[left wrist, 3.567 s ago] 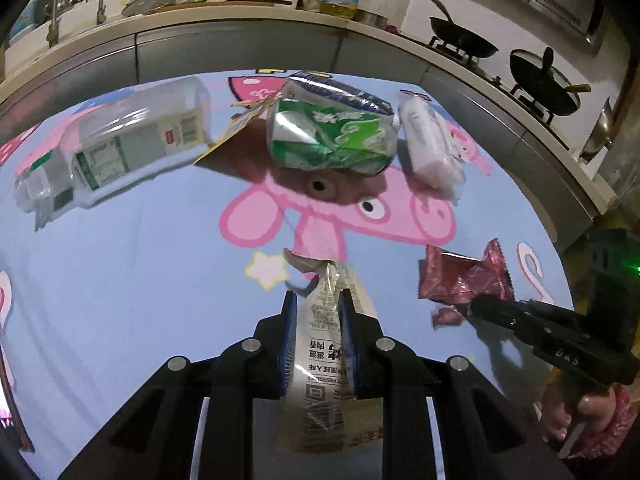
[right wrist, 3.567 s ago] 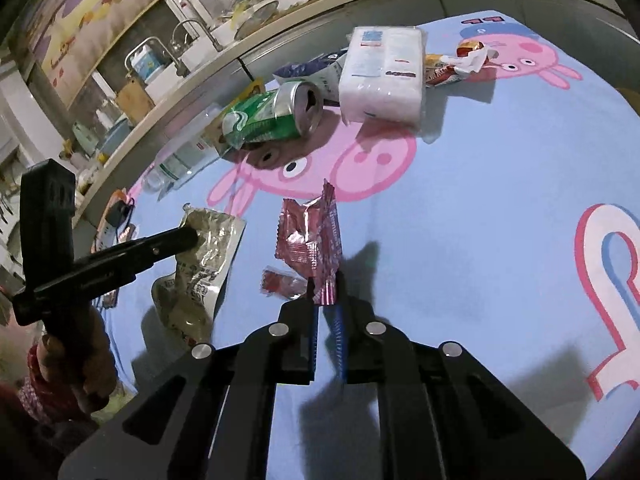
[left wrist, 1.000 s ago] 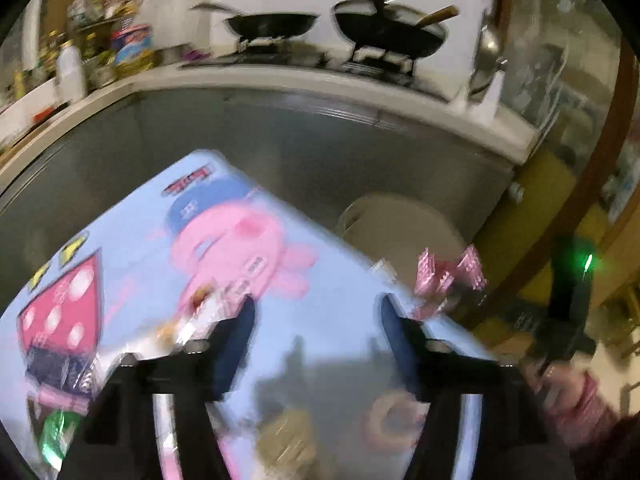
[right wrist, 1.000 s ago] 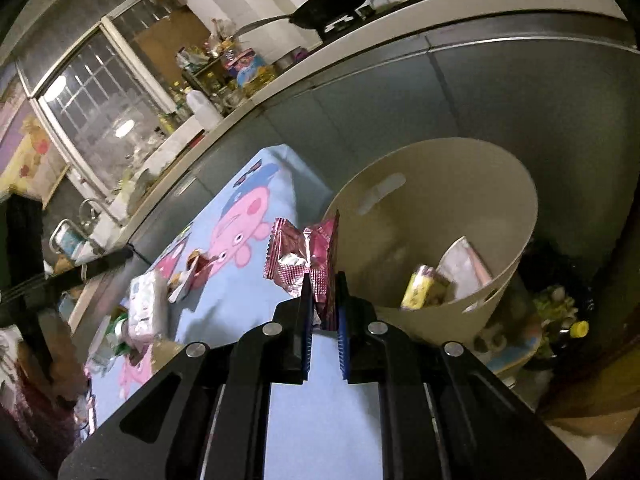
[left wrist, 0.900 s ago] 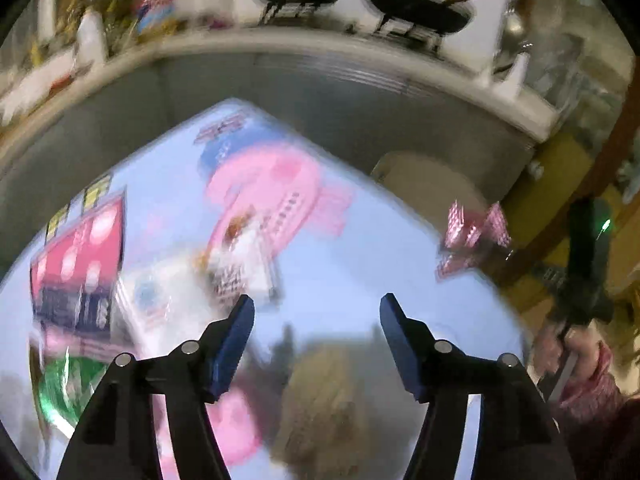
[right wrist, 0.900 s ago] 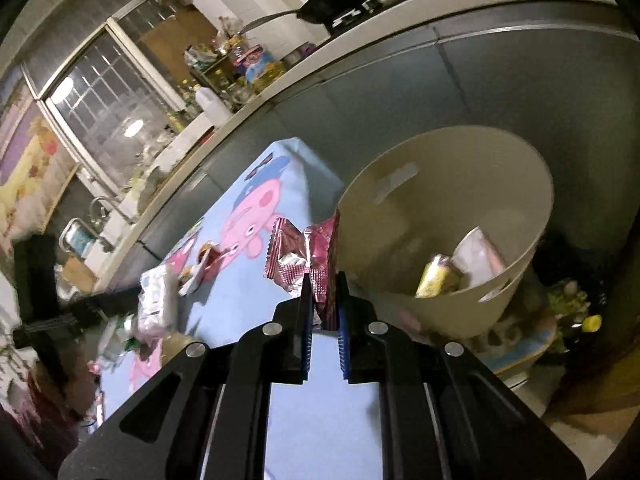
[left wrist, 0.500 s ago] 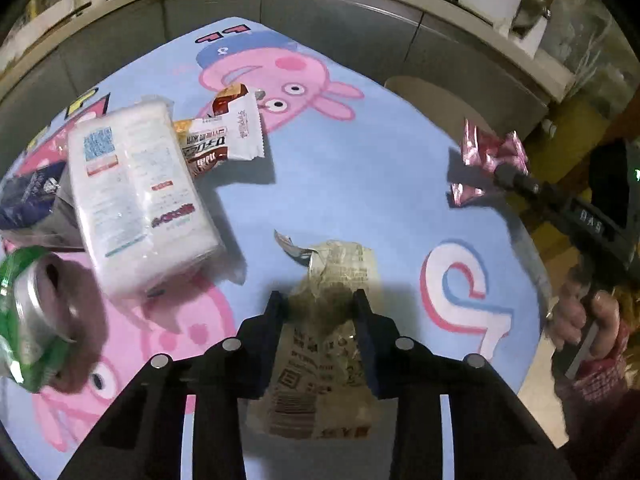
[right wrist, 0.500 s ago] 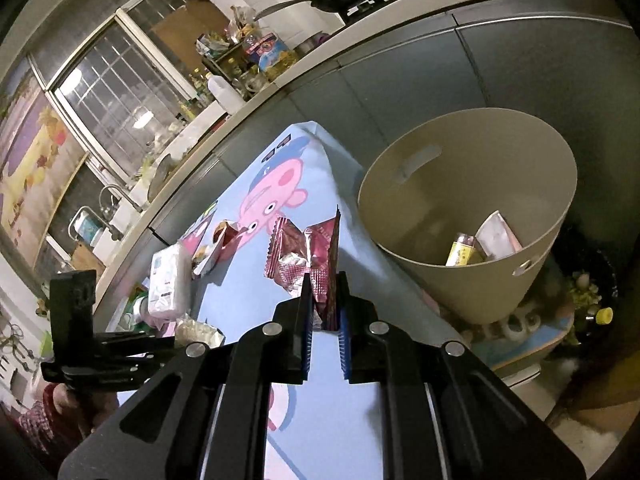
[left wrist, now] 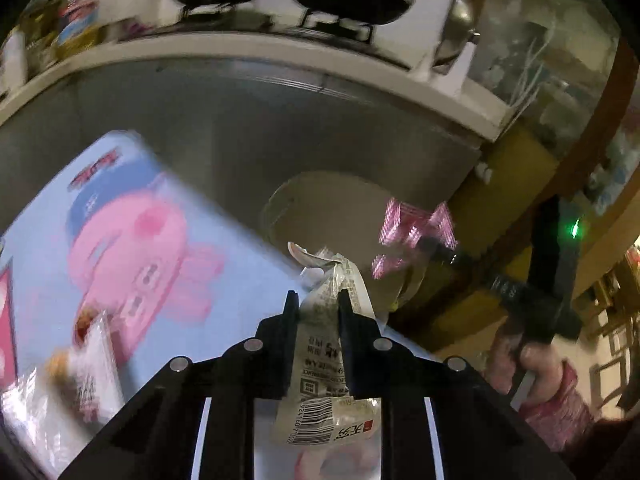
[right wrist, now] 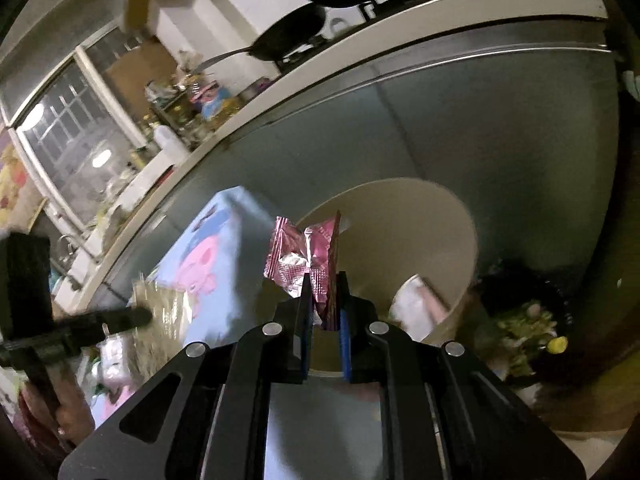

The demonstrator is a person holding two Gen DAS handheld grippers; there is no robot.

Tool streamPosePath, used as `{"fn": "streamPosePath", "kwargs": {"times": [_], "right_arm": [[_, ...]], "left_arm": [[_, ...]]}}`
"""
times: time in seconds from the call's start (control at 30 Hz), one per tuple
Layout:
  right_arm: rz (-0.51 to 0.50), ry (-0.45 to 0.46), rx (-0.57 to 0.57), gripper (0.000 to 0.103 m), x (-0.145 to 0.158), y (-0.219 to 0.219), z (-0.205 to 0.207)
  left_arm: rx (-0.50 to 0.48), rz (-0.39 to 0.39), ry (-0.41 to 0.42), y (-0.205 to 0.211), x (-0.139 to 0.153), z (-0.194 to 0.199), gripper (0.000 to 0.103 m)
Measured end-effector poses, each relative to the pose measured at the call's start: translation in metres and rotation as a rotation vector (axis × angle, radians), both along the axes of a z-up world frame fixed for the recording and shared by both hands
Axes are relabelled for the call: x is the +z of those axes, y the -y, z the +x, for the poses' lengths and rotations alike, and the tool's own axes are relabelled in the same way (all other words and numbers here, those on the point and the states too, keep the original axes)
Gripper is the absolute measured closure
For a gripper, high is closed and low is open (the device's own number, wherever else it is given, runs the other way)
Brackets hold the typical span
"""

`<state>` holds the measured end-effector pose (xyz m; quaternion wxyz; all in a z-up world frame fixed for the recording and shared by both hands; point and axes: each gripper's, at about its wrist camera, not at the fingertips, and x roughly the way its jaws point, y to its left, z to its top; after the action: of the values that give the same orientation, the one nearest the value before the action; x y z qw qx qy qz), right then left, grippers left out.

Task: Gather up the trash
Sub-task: 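Carry both wrappers to the bin and open both grippers to drop them, then grasp the white tissue pack with the right gripper while the left gripper grasps a yellow wrapper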

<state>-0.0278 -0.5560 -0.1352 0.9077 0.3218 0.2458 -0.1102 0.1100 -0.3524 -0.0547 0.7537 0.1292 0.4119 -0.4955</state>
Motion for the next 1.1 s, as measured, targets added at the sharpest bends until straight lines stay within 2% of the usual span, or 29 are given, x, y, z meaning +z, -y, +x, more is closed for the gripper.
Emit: {"fn": "streamPosePath", "kwargs": {"times": [0.07,0.1,0.13,0.17,0.2,0.23,0.4,0.57,0.73,0.97,1.1], "right_arm": [[-0.005,-0.023,-0.001,0.087,-0.001,0.006,0.005],[-0.002,-0.036,0.006,0.081,-0.003,0.009,0.008],[0.002,-0.046,0.003,0.061,-0.003,0.011,0.01],[0.001,-0.038,-0.01,0.045,-0.002,0.012,0.011],[-0.006,-0.026,-0.029,0.044,0.0,0.013,0.008],[-0.008,-0.016,-0.033,0.044,0.002,0.012,0.006],[0.007,0.074,-0.078,0.044,0.016,0.009,-0.02],[0.046,0.129,-0.057,0.044,0.026,-0.008,-0.031],[0.067,0.127,0.055,0.045,0.029,-0.045,-0.015],[0.063,0.051,0.35,0.053,0.031,-0.145,0.051],[0.005,-0.016,0.517,0.053,0.033,-0.219,0.098]], "left_arm": [[0.0,-0.011,0.022,0.035,0.004,0.007,0.081],[0.013,-0.008,0.041,0.049,0.002,0.011,0.08],[0.026,0.0,0.059,0.06,0.0,0.015,0.074],[0.036,0.01,0.071,0.069,-0.002,0.019,0.057],[0.058,0.024,0.09,0.079,-0.006,0.024,0.049],[0.075,0.025,0.097,0.082,-0.008,0.026,0.047],[0.125,-0.041,0.076,0.056,0.009,0.023,0.048],[0.184,-0.123,0.136,-0.008,0.034,0.006,0.048],[0.261,-0.088,0.127,-0.093,0.024,-0.014,0.048],[0.442,-0.022,0.107,-0.229,-0.001,-0.03,0.048],[0.637,-0.05,0.068,-0.319,-0.005,-0.021,0.048]]}}
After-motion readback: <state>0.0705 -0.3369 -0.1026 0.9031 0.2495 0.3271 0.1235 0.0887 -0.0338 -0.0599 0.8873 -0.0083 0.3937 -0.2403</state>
